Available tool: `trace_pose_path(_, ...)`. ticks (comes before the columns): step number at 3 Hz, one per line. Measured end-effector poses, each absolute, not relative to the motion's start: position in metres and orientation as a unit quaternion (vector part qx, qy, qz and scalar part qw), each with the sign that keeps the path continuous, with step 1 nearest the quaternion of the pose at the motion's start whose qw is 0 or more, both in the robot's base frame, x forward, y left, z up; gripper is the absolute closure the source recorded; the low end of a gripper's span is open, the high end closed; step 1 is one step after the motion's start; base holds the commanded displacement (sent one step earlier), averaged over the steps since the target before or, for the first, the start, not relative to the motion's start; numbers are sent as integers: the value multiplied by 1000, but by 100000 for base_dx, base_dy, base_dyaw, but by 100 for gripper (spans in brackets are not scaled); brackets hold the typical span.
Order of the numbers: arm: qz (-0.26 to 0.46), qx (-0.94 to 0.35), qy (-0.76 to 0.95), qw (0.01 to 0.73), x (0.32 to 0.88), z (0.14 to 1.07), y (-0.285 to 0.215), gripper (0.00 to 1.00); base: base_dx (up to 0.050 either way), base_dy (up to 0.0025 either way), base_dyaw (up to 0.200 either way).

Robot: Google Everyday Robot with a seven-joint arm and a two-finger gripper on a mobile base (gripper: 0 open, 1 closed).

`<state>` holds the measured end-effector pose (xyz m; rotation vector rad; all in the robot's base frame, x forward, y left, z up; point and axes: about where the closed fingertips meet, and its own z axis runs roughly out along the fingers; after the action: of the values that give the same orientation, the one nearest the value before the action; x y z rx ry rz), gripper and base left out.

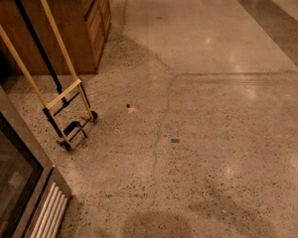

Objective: Pick orange can from top drawer and place on counter

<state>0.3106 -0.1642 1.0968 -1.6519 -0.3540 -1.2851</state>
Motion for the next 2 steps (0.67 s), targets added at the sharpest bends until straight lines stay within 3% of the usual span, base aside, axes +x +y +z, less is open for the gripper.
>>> trace_pose_path(2,-529,-679,-146,488,311,1097,-164,0,-4649,-3,18)
